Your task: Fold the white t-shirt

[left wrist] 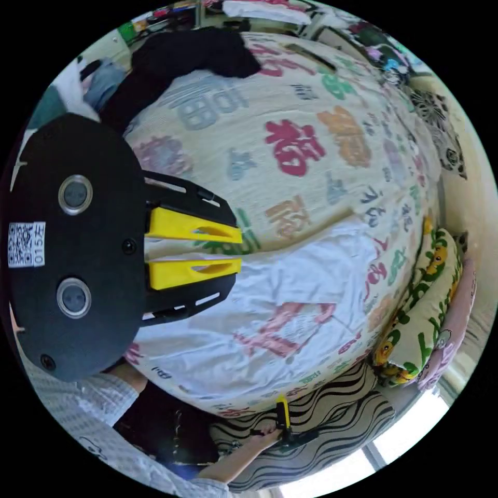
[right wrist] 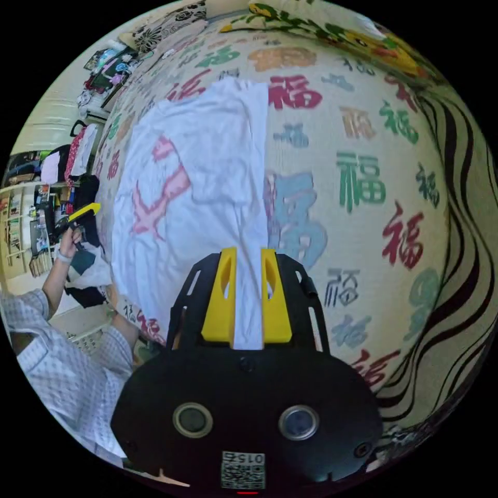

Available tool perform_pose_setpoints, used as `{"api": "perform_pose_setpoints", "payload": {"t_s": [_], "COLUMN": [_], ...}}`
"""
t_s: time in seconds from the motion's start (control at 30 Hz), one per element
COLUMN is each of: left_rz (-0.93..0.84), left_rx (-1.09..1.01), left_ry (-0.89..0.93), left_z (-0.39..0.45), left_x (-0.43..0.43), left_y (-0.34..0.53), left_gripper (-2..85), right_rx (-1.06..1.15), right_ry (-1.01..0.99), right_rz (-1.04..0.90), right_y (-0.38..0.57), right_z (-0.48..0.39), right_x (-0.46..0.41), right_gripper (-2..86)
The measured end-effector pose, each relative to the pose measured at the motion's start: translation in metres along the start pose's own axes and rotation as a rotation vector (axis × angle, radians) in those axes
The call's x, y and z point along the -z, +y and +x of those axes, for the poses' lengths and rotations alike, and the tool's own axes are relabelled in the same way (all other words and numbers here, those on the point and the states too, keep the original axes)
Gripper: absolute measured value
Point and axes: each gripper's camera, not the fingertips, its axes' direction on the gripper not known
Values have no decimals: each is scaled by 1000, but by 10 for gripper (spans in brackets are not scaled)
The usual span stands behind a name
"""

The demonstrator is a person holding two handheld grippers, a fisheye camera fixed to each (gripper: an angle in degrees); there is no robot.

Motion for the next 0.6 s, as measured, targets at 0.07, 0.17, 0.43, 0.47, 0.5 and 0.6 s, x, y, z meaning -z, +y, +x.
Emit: {"api": "perform_pose_setpoints", "payload": {"t_s": [0.07,0.17,0.43,0.47,0.5,0.6], "left_rz": [-135,-228,-259,-266,-271,-279], "left_rx": [147,336,403,359,337,307], "left_ry": [72,139,81,65,62,116], "left_z": [-3,2,28,29,29,16], "left_x": [-11,-23,-64,-64,-64,-55], "left_y": [80,160,195,194,194,200], "left_gripper": [63,79,70,36,19,0], "right_rx": [-113,-255,-370,-365,-360,-341], "right_ry": [-44,-121,-155,-168,-179,-177], "right_rz": [-106,-177,-186,-196,-198,-198], "right_y": [72,136,172,174,175,184], "right_z": [19,37,62,66,69,80], "right_x": [-21,-44,-65,-62,-61,-48], "right_gripper": [103,116,30,15,9,-4]}}
